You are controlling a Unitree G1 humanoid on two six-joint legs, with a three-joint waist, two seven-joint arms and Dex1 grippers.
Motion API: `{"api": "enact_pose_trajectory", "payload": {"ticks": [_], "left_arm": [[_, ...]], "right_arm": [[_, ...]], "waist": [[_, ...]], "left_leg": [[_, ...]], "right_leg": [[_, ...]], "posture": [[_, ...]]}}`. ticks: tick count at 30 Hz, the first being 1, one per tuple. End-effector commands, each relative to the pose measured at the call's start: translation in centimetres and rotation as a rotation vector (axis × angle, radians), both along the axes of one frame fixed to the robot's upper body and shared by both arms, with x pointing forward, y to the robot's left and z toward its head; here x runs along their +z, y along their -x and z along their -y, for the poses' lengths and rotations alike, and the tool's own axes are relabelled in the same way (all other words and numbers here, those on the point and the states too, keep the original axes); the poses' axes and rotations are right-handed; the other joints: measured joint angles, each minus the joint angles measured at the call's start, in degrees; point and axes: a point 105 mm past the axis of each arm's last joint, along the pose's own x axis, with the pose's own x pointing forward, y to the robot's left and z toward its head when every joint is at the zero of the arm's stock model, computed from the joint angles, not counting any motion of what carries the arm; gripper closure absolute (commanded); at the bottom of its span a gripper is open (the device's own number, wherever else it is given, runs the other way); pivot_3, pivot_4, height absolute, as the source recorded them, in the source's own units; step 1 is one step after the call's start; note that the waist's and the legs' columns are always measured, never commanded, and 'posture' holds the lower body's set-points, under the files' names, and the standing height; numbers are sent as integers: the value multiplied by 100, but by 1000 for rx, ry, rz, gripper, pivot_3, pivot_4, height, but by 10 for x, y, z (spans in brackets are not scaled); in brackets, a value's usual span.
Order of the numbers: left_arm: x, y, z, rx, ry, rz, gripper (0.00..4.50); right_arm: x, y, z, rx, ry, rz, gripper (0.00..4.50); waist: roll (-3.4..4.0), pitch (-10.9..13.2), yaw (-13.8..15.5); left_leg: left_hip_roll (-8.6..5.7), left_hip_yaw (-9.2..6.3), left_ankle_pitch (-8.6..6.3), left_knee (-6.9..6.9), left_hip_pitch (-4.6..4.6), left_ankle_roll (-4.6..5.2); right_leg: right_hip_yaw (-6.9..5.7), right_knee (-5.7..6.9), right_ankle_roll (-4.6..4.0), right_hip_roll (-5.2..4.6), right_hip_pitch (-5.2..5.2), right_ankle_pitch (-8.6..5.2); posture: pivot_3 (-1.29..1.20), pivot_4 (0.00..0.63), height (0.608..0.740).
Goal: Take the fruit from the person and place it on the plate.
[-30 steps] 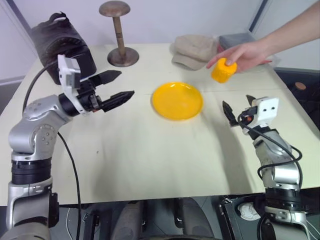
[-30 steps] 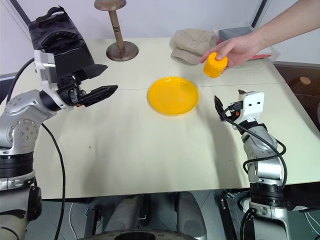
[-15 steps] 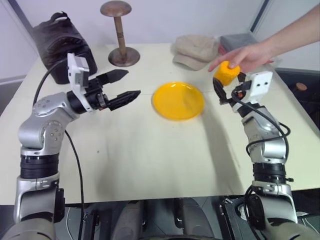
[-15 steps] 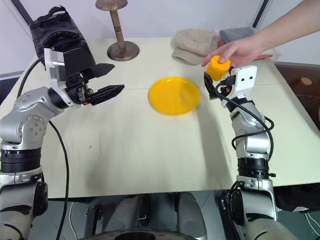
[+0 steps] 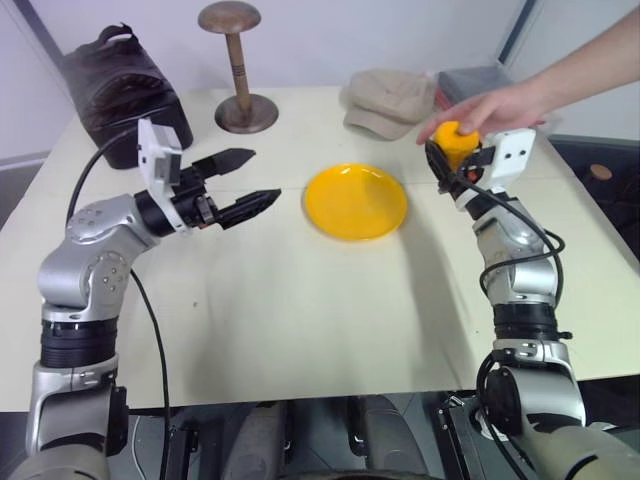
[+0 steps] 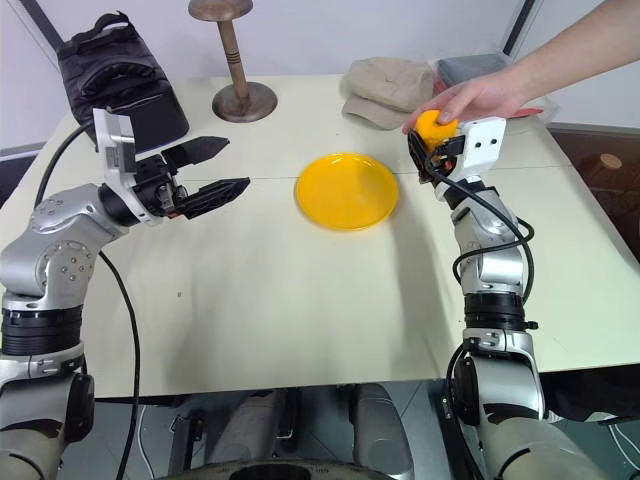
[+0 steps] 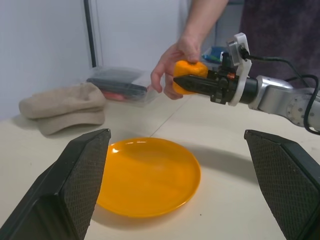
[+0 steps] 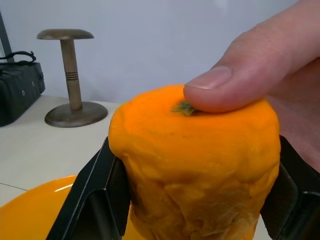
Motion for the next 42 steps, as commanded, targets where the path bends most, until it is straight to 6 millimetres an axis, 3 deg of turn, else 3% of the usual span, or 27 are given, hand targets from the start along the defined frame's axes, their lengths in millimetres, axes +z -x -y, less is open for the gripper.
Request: {"api": "enact_pose_trajectory", "payload": {"ticks": [1, 7, 14, 19, 28, 29, 31, 32, 38, 42], "left_arm": [[10, 5, -2, 10, -8, 55, 0], [3, -3, -15, 80, -36, 47, 0], [-24, -11, -29, 191, -64, 15, 0], [-41, -11, -34, 253, -58, -27, 0], [-50, -4, -36, 324, -15, -42, 0], [-50, -4, -37, 330, -13, -40, 0], [-49, -5, -38, 337, -11, -38, 0], [-49, -5, -38, 338, -10, -37, 0], [-46, -6, -40, 343, -11, -31, 0], [-48, -9, -48, 381, -27, -29, 0]], "right_arm": [[19, 2, -6, 23, -4, 65, 1927], [4, 1, -43, 154, 20, 8, 1927], [-22, -15, -82, 237, 6, -75, 1927], [-32, -26, -98, 272, 15, -114, 1927], [-53, -42, -95, 245, 6, -186, 1927], [-53, -42, -94, 242, -3, -188, 887], [-53, -43, -94, 248, -19, -189, 149], [-54, -43, -94, 251, -24, -189, 64], [-50, -44, -92, 237, -7, -167, 64], [-23, -37, -78, 235, -8, -71, 64]], "waist": [[0, 0, 0], [0, 0, -25], [1, 1, -6], [1, 1, -11], [1, 1, -22], [1, 1, -24], [1, 1, -26], [1, 1, -26], [1, 1, -26], [3, 2, -25]], "left_leg": [[0, 0, 0, 0, 0, 0], [0, 0, 0, -1, 0, 0], [-1, 1, 0, -3, 0, 0], [-3, 0, 0, -6, -1, -1], [-3, 0, 0, -12, -2, -3], [-3, 0, 0, -12, -2, -3], [-3, 0, 0, -13, -2, -3], [-3, 0, 0, -13, -2, -3], [-3, 0, 0, -13, -2, -3], [-3, 0, 0, -14, -2, -3]], "right_leg": [[0, 0, 0, 0, 0, 0], [0, 1, 0, 0, -1, 0], [0, 2, 0, -3, -5, 1], [0, 1, -1, -12, -7, 1], [1, 0, -1, -22, -10, 1], [0, 1, -2, -21, -11, 1], [1, 1, -2, -21, -11, 1], [1, 1, -2, -21, -11, 1], [1, 1, -2, -20, -11, 1], [1, 1, -2, -21, -13, 1]], "posture": [[0, 150, 740], [0, 150, 740], [0, 150, 740], [0, 150, 740], [0, 150, 740], [0, 150, 740], [0, 150, 740], [0, 150, 740], [0, 150, 740], [0, 150, 740]]}}
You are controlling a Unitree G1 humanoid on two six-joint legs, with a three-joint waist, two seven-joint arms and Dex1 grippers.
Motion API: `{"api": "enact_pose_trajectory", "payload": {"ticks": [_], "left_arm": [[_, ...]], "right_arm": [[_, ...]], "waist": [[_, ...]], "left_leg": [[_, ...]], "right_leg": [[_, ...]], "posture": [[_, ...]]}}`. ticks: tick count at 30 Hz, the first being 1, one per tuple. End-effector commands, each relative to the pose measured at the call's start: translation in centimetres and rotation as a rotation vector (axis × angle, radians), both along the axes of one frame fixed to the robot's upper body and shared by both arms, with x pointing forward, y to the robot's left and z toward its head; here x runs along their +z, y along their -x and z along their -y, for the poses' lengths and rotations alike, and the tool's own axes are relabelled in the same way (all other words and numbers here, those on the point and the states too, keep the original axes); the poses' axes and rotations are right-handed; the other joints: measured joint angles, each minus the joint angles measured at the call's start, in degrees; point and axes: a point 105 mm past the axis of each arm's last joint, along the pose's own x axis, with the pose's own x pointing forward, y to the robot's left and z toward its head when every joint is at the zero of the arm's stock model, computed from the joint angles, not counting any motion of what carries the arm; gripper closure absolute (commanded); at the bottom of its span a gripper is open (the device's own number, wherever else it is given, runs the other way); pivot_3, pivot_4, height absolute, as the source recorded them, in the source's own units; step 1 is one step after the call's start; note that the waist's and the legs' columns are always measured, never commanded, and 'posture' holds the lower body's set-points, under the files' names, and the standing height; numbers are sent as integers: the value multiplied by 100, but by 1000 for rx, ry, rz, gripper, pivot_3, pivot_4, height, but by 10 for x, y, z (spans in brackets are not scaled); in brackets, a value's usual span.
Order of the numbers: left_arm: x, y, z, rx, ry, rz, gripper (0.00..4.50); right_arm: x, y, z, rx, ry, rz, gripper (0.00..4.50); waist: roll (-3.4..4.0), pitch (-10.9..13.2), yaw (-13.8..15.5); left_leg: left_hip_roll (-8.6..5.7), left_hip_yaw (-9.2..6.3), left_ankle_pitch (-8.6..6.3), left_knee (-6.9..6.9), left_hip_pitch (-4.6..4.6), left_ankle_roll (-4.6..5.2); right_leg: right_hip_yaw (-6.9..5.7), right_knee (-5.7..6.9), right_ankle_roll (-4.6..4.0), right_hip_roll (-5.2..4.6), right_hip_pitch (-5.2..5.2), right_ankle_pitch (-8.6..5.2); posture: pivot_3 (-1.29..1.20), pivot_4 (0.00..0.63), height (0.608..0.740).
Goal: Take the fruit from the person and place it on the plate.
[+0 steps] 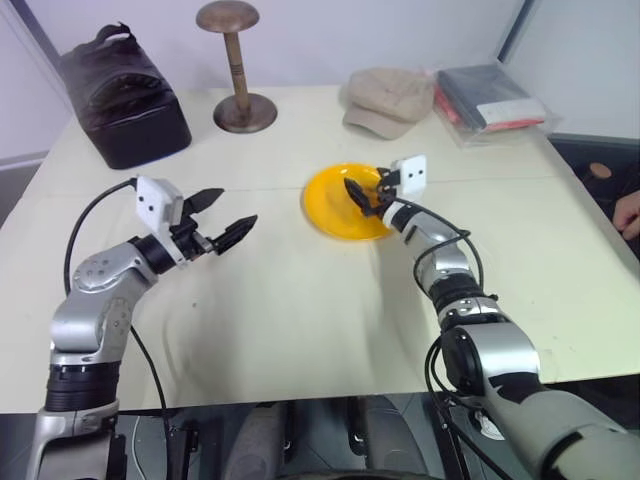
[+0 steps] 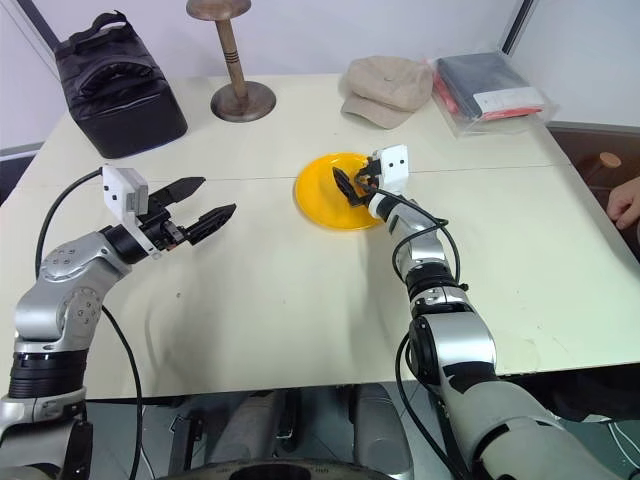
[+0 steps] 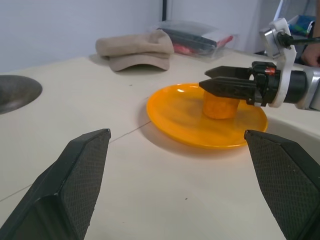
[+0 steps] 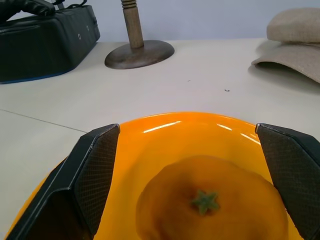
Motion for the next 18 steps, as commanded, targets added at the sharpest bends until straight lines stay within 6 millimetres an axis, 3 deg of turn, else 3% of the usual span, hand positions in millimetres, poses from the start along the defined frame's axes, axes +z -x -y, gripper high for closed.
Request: {"api": "enact_pose_trajectory", "payload": {"ticks": [1, 4, 7, 10, 14, 18], "left_arm": [[12, 0, -13, 56, -27, 64, 0], [6, -4, -26, 128, -37, 53, 0], [2, -5, -36, 177, -34, 50, 0], [-4, -5, -41, 209, -26, 37, 0], [-18, -3, -33, 211, -26, 8, 0], [-25, -2, -28, 207, 3, -13, 0]], "right_arm": [[51, 9, 13, 1, -18, 176, 64], [74, 32, 27, 13, 9, 245, 64], [82, 55, 42, 5, 43, 249, 64], [77, 72, 64, -42, 87, 214, 64], [53, 87, 98, -146, 135, 128, 64], [34, 92, 113, -196, 142, 72, 64]], "waist": [[1, 0, 12], [1, 0, 50], [0, 0, 45], [-1, -1, 53], [-1, -1, 56], [-1, -1, 47]], "left_leg": [[0, 0, 0, 0, 0, 0], [0, -2, 0, -2, -5, 0], [-2, -3, -1, -2, -7, 1], [-2, -3, -1, -4, -6, 1], [-1, -3, -1, -3, -5, 1], [-1, -2, -1, -2, -4, 1]], "right_leg": [[0, 1, 0, 0, -1, 0], [0, -1, 0, -4, -4, 0], [0, -3, 0, -8, -5, 0], [0, -3, -1, -8, -5, -1], [0, -6, -2, -11, 0, -2], [0, -6, -11, -10, 0, -7]], "posture": [[0, 150, 740], [0, 150, 740], [0, 150, 740], [0, 150, 740], [0, 150, 740], [0, 150, 740]]}}
